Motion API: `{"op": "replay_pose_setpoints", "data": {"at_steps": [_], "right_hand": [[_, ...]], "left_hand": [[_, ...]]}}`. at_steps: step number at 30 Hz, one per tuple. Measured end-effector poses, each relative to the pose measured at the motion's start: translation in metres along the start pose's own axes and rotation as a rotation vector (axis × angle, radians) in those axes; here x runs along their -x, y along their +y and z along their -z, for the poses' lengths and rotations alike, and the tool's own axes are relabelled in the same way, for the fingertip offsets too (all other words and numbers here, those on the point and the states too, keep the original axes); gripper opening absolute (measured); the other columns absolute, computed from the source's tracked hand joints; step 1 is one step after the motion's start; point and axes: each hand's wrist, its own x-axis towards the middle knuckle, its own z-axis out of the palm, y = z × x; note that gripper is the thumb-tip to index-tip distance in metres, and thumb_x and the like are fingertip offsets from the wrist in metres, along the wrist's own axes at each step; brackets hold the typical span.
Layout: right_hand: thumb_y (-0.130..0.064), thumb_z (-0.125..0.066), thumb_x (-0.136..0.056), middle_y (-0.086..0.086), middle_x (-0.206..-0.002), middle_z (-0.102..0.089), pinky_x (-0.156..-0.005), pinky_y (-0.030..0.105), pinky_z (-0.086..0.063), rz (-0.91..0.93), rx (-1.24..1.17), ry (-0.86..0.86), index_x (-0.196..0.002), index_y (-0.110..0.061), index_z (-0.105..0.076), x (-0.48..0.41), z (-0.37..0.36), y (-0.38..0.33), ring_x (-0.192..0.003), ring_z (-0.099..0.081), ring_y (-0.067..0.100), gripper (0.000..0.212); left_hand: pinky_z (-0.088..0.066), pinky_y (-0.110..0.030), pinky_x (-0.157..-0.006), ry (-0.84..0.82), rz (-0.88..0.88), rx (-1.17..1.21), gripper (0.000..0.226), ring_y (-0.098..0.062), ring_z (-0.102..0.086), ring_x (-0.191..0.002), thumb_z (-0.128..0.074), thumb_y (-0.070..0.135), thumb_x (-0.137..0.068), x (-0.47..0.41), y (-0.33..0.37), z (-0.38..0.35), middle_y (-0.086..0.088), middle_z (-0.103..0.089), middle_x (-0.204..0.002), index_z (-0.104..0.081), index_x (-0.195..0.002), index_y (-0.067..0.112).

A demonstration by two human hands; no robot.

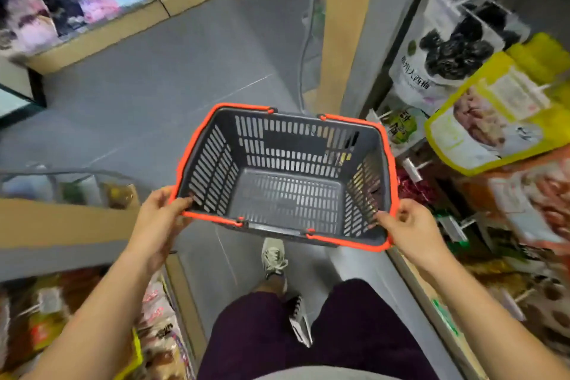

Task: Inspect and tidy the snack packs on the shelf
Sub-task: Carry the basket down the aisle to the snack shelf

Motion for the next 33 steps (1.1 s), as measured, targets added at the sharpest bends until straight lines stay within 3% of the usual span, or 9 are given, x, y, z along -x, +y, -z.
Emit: {"op": "replay_pose_setpoints", "data": {"at_steps": [5, 6, 8, 11, 15, 18, 24, 29, 33], "right_hand": [[0.003, -0.066, -0.082, 0.031, -0.080, -0.066, -0.068, 0.051, -0.052, -0.193, -0.190, 0.034, -0.080, 0.006, -0.059, -0.017, -0.066, -0.002, -0.064, -0.061, 0.030, 0.008], [0.009, -0.063, -0.082, 0.028, -0.081, -0.068, -0.067, 0.047, -0.054, -0.220, -0.244, 0.028, -0.081, 0.003, -0.062, -0.020, -0.077, 0.000, -0.065, -0.063, 0.025, 0.006], [0.019, -0.059, -0.079, 0.008, -0.076, -0.074, -0.058, 0.030, -0.057, -0.263, -0.356, 0.006, -0.075, -0.010, -0.067, -0.027, -0.099, 0.007, -0.061, -0.065, 0.009, 0.031], [0.023, -0.057, -0.078, 0.002, -0.077, -0.075, -0.055, 0.025, -0.057, -0.375, -0.513, -0.054, -0.077, -0.011, -0.070, -0.042, -0.131, 0.031, -0.063, -0.070, 0.011, 0.037], [0.023, -0.058, -0.079, 0.010, -0.088, -0.075, -0.070, 0.039, -0.060, -0.532, -0.622, -0.019, -0.095, -0.002, -0.068, -0.080, -0.180, 0.089, -0.074, -0.070, 0.023, 0.032], [0.022, -0.058, -0.079, 0.007, -0.087, -0.074, -0.066, 0.034, -0.059, -0.610, -0.648, 0.027, -0.093, -0.004, -0.067, -0.114, -0.223, 0.138, -0.076, -0.070, 0.022, 0.032], [0.024, -0.053, -0.080, 0.021, -0.094, -0.065, -0.087, 0.057, -0.050, -0.698, -0.686, 0.208, -0.099, 0.009, -0.061, -0.187, -0.309, 0.234, -0.087, -0.058, 0.032, 0.026], [0.021, -0.057, -0.082, 0.018, -0.093, -0.067, -0.084, 0.047, -0.053, -0.792, -0.801, 0.342, -0.099, 0.001, -0.063, -0.226, -0.353, 0.300, -0.087, -0.064, 0.032, 0.026], [0.001, -0.063, -0.090, 0.011, -0.094, -0.070, -0.057, 0.039, -0.058, -0.892, -0.728, 0.345, -0.102, -0.010, -0.060, -0.237, -0.362, 0.341, -0.080, -0.070, 0.030, 0.016]], "left_hand": [[-0.055, -0.050, -0.082, -0.150, 0.225, 0.152, 0.021, -0.023, -0.067, -0.093, -0.067, 0.032, -0.088, -0.084, 0.000, -0.018, 0.007, -0.069, -0.096, -0.056, -0.106, 0.027], [-0.052, -0.054, -0.088, -0.180, 0.259, 0.151, 0.028, -0.028, -0.068, -0.098, -0.067, 0.036, -0.087, -0.094, -0.004, -0.027, 0.006, -0.070, -0.105, -0.056, -0.111, 0.027], [-0.048, -0.057, -0.094, -0.220, 0.299, 0.127, 0.051, -0.034, -0.067, -0.100, -0.068, 0.036, -0.086, -0.111, -0.016, -0.051, -0.001, -0.067, -0.120, -0.048, -0.131, 0.025], [-0.050, -0.054, -0.090, -0.242, 0.336, 0.107, 0.061, -0.041, -0.067, -0.095, -0.066, 0.029, -0.091, -0.142, -0.045, -0.090, -0.008, -0.065, -0.122, -0.035, -0.143, 0.027], [-0.057, -0.044, -0.075, -0.268, 0.372, 0.062, 0.063, -0.032, -0.067, -0.075, -0.070, 0.021, -0.089, -0.208, -0.104, -0.136, -0.011, -0.067, -0.112, -0.033, -0.140, 0.023], [-0.054, -0.039, -0.065, -0.307, 0.287, -0.052, 0.060, -0.022, -0.058, -0.061, -0.068, 0.001, -0.086, -0.253, -0.163, -0.169, -0.010, -0.063, -0.089, -0.033, -0.130, 0.020], [-0.056, -0.029, -0.056, -0.311, 0.209, -0.059, 0.057, -0.013, -0.058, -0.063, -0.055, -0.021, -0.082, -0.345, -0.275, -0.233, -0.006, -0.061, -0.089, -0.037, -0.119, 0.019], [-0.057, -0.040, -0.073, -0.349, 0.148, -0.063, 0.065, -0.005, -0.063, -0.069, -0.049, -0.022, -0.083, -0.388, -0.334, -0.279, -0.002, -0.060, -0.099, -0.038, -0.136, 0.015], [-0.055, -0.039, -0.076, -0.413, 0.049, -0.125, 0.062, 0.010, -0.063, -0.072, -0.051, -0.021, -0.085, -0.397, -0.363, -0.304, 0.002, -0.059, -0.102, -0.038, -0.132, 0.018]]}}
